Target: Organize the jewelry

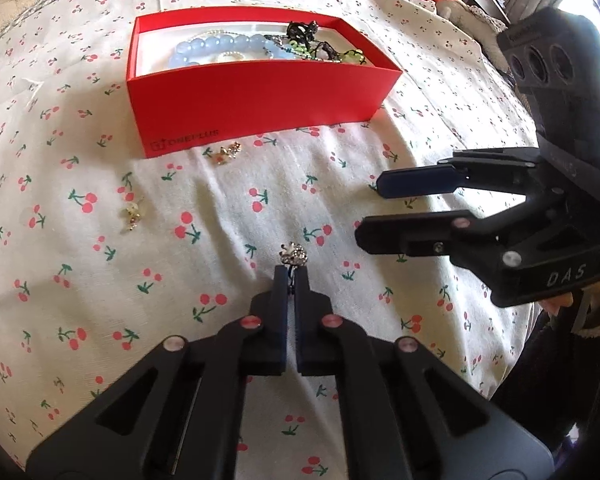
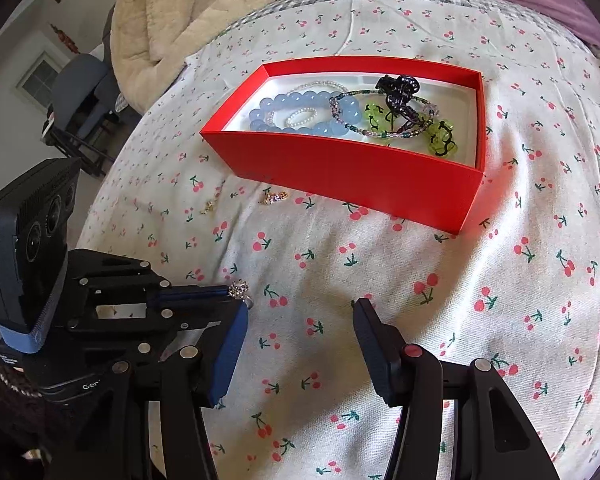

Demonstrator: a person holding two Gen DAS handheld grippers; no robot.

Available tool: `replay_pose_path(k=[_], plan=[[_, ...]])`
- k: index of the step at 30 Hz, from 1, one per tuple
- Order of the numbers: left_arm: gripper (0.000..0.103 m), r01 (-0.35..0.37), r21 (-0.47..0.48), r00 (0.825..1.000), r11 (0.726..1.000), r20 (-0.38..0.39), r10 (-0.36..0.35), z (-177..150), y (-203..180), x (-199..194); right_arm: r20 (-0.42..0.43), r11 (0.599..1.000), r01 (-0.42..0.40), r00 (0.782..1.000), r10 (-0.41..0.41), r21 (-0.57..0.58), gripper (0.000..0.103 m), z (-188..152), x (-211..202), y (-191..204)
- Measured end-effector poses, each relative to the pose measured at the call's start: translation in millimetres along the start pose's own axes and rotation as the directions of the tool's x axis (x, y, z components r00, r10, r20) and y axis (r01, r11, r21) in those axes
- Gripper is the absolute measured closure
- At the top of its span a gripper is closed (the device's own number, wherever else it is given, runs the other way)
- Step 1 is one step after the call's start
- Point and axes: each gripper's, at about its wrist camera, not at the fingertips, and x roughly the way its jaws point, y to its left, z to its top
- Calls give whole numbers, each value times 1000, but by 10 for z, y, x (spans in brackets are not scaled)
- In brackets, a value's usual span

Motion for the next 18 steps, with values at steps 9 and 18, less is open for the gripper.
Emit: replay_pose_path(k=[9, 18], plan=[[100, 1, 74, 1000, 997, 4, -1, -135, -47, -31, -31, 990, -113, 993, 116, 90, 48, 78, 176, 51], [100, 10, 75, 1000, 997, -12, -9, -227, 52, -138, -57, 995, -92, 994, 94, 48, 52, 154, 342, 246]])
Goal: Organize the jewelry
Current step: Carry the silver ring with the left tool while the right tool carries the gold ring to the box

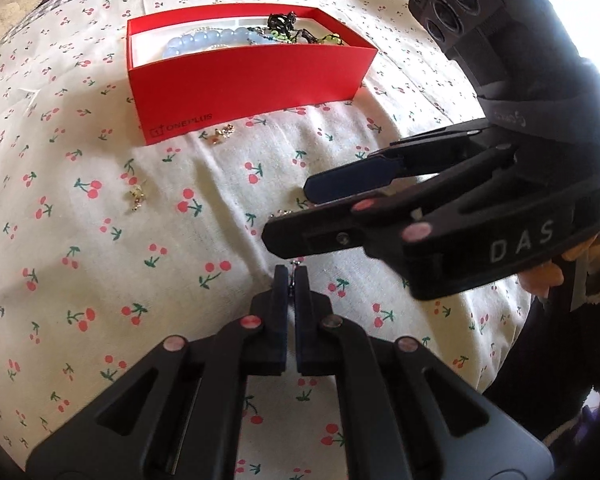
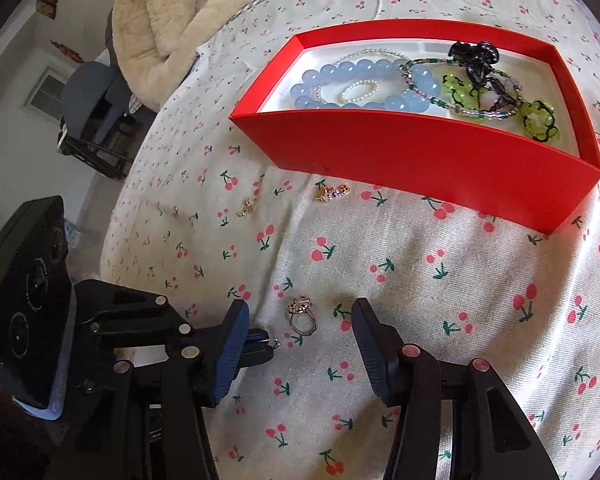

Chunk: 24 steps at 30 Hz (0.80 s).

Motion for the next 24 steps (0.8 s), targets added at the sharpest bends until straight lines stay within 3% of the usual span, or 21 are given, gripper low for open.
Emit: replay_pose_path(k=[6, 24], plan=[[100, -7, 8, 1000, 1000, -2, 7, -57, 37, -53, -1, 993, 96, 995, -97, -73, 87, 10, 84, 88], [100, -47, -31, 997, 998, 66, 49, -36, 185, -401, 70, 997, 79, 994, -79, 4, 87, 8, -296, -70]])
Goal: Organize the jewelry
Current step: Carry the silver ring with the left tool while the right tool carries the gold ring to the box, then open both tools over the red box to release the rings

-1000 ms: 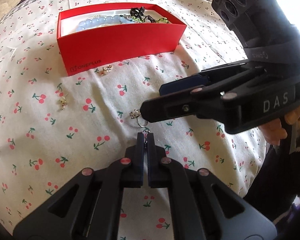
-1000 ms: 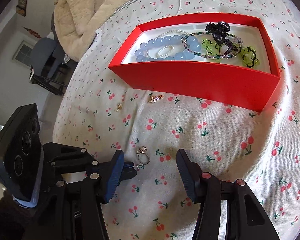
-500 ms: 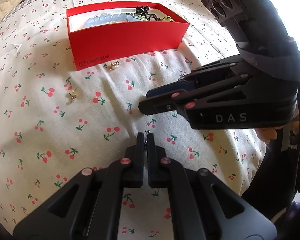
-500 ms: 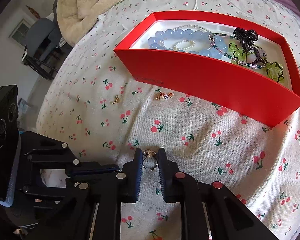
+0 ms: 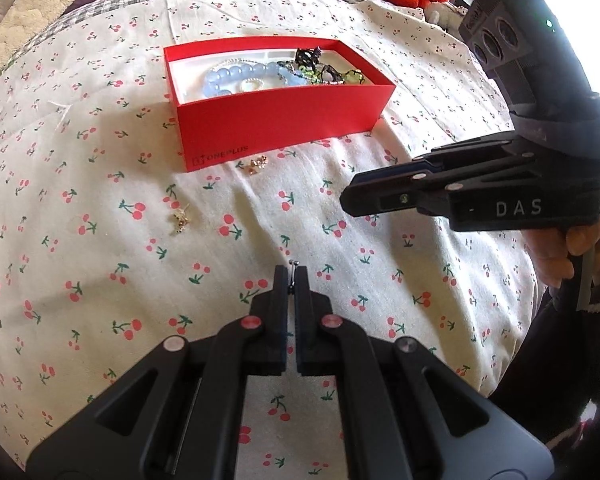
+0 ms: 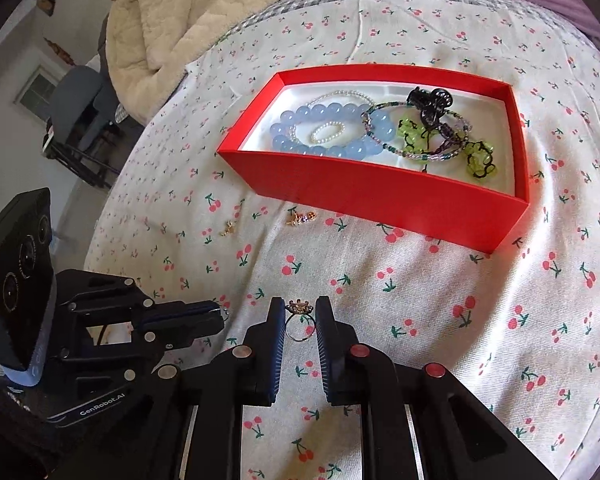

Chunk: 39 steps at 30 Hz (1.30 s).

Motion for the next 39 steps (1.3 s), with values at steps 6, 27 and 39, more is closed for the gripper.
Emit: replay_pose_path(k=[6, 27, 39], plan=[[100, -4, -9, 999, 1000, 32, 4, 96, 3, -88, 42, 999, -5, 999, 4, 31, 87, 11, -214, -60], [100, 6, -88, 980, 996, 199, 12, 738, 91, -346, 193, 988, -41, 981, 12, 147, 87, 353, -626, -124], [100, 24, -192, 977, 981, 211, 18, 1085, 414, -4, 213, 968, -54, 977, 1, 246, 87, 597, -455, -302]])
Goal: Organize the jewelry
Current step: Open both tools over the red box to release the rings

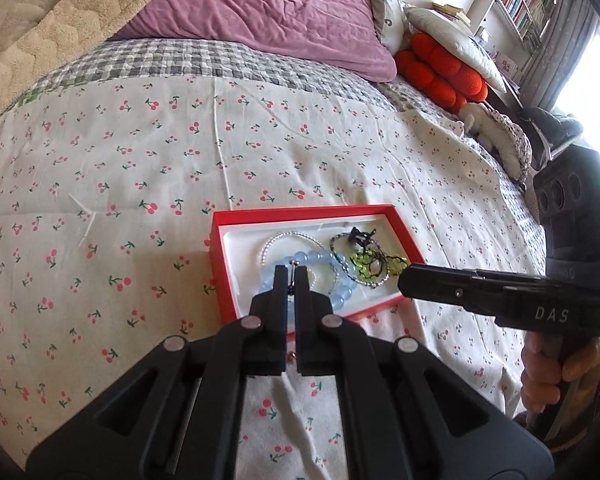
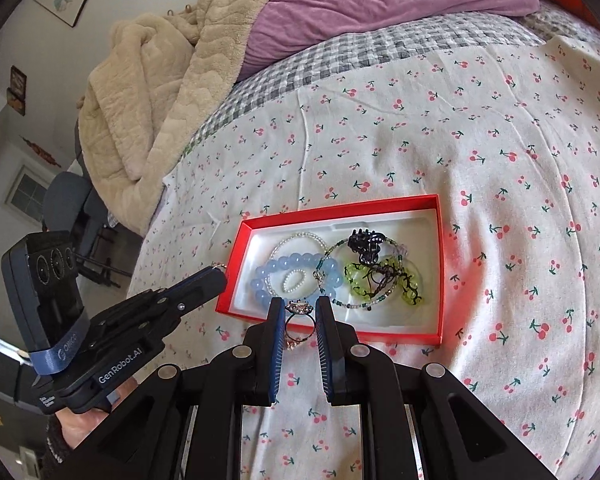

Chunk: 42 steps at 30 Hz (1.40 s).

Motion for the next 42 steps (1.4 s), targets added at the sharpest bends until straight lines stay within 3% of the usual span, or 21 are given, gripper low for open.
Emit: replay_pose_path(k=[12, 18, 22, 23, 25, 38, 42], plan=[[100, -21, -76, 1000, 997, -19, 20, 118, 152, 434, 21, 999, 2, 1000, -3, 54, 87, 210, 262, -92], [100, -31, -68, 999, 997, -18, 30, 169, 149, 479, 13, 998, 32, 999, -33, 56, 86, 219, 345, -147], [98, -18, -85, 1000, 996, -13, 17, 195, 177, 440, 14, 998, 13, 1000, -14, 69, 76, 233, 313, -172], [94, -18, -81, 1000, 997, -12, 17, 199, 173, 420, 15, 998, 14, 1000, -15, 64, 74, 234, 295, -163], [85, -16, -68, 1000, 998, -5, 16, 193, 152, 360, 25, 999, 17, 1000, -18, 46, 53, 227, 246, -134], [44, -72, -36, 997, 997, 12, 72, 44, 192, -62, 65, 997, 70, 996, -67, -41, 51, 104, -82, 18], [27, -124, -40, 992, 992, 3, 124, -38, 256, -158, 67, 993, 98, 993, -93, -73, 40, 0, -156, 73]])
